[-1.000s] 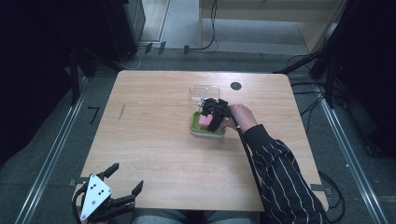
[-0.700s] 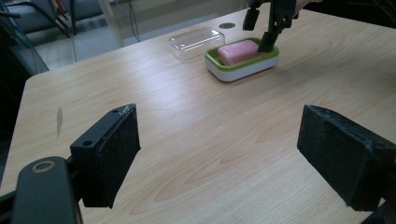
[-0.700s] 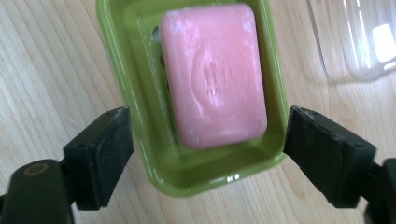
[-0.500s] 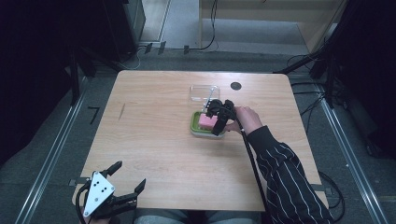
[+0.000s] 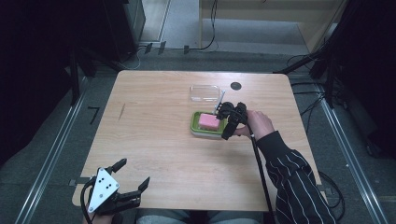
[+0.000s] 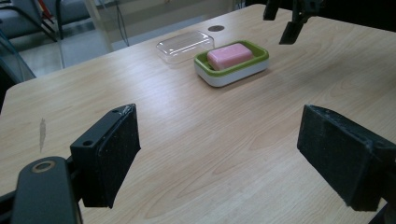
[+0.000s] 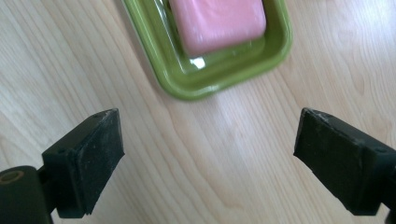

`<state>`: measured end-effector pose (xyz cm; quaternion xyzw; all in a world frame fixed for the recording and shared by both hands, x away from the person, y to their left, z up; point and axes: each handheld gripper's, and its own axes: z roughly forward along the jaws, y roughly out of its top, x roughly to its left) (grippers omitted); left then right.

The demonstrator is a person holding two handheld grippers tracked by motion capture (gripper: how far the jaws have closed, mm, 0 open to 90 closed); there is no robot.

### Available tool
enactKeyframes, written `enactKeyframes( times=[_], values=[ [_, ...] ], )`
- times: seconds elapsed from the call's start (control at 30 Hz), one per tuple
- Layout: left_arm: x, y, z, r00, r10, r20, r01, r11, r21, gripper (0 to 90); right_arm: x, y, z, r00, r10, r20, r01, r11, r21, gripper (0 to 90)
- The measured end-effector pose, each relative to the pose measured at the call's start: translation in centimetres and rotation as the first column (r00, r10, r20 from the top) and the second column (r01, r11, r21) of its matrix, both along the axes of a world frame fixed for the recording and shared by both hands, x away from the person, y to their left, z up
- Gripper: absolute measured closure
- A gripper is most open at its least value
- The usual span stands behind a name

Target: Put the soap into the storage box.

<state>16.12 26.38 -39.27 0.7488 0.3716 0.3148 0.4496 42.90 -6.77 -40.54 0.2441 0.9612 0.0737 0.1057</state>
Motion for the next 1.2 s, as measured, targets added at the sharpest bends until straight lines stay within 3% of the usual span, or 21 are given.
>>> enactKeyframes(
  times=[0.6,0.7,1.2],
  values=[
    [0.6,-0.5,0.0,0.9995,-0.031,0.003,0.031,0.9995,0.006,13.9,-3.1,-3.3,-0.2,0.9944,-0.096,-0.043,0.094,0.994,-0.062,8.3],
    [0.8,-0.6,0.0,0.9993,-0.039,0.002,0.039,0.9992,0.005,13.9,-4.1,-4.2,-0.8,0.9895,-0.130,-0.063,0.125,0.989,-0.079,8.3],
    [1.4,-1.2,0.0,0.9977,-0.067,0.005,0.067,0.9977,0.010,13.9,-7.3,-7.2,-3.0,0.9778,-0.167,-0.127,0.155,0.983,-0.101,8.3]
  ],
)
